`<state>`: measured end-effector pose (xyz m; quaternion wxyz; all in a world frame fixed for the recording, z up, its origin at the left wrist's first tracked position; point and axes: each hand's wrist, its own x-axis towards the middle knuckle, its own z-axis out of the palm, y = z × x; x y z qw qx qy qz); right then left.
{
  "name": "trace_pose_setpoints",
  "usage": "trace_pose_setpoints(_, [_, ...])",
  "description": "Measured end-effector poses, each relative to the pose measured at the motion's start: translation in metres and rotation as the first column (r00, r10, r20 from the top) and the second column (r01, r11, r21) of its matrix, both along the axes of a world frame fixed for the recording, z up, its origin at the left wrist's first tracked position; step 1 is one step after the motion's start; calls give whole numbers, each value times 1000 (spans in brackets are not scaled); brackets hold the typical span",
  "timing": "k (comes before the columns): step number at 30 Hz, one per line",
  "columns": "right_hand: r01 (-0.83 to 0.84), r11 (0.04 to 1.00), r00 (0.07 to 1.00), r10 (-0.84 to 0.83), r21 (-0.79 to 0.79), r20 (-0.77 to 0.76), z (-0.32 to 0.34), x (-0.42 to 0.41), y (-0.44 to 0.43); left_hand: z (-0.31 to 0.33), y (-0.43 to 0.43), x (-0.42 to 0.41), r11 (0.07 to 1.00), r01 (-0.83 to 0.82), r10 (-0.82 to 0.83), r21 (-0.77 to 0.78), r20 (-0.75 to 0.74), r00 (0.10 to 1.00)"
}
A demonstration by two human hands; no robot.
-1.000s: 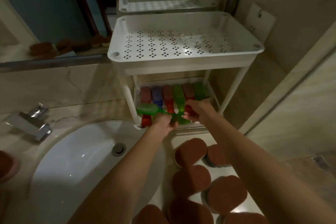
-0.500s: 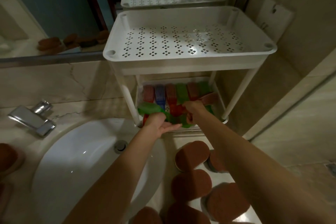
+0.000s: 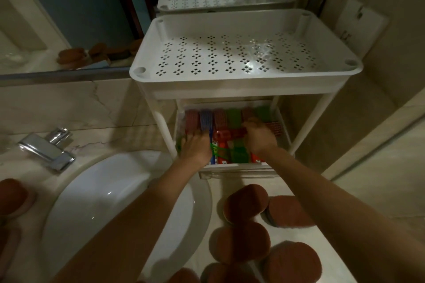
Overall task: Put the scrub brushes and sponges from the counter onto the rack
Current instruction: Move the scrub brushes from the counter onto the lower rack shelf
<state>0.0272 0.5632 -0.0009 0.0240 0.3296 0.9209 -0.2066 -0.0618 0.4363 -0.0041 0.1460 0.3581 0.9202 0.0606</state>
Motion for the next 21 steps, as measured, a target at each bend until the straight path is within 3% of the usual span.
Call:
trace_pose_setpoints(5, [-44,998,997,41,42,60,-8,3,2,-6,-5,-2,974,99,-111,-202,-50,993])
trace_pose_setpoints(11, [-34,997,998,30,64,62,-5,12,-6,-3,-11,2,977,78,-81,-198,-6,997])
trace_pose_setpoints(21, [-200,955,963,151,218,223,-11,11,0,-4,-12,1,984,70,-68,-161,22,997])
